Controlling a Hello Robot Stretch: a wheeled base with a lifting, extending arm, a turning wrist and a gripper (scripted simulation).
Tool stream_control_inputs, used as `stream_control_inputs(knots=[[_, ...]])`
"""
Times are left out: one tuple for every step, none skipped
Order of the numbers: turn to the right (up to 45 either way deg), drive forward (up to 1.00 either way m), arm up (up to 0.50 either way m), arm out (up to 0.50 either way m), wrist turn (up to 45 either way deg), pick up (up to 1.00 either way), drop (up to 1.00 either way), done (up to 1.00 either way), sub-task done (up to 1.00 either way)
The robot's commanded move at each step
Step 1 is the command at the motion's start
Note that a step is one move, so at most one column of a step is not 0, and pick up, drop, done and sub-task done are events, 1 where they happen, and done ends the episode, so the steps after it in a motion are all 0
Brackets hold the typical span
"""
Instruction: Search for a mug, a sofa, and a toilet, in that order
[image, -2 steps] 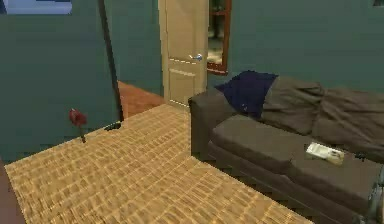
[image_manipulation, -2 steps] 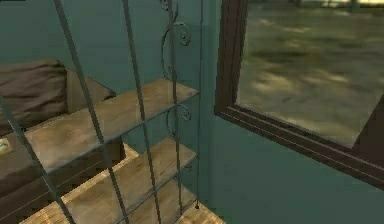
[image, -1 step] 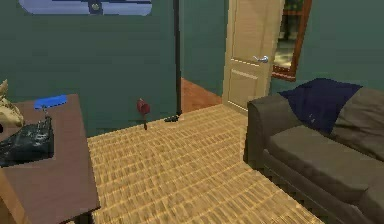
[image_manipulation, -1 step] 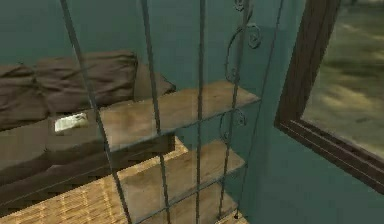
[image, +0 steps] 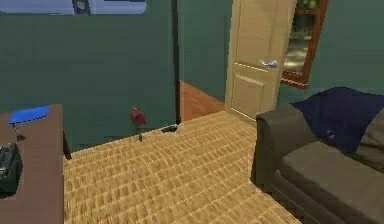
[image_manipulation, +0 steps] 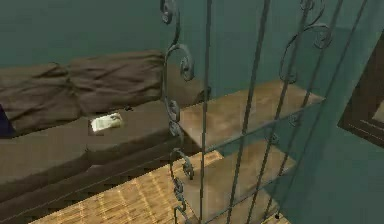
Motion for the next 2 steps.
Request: stream_control_inputs(knots=[[45.0,0.00,0.00,0.00,0.0,0.00,0.00,0.00,0.00],[15.0,0.00,0.00,0.00,0.0,0.00,0.00,0.00,0.00]])
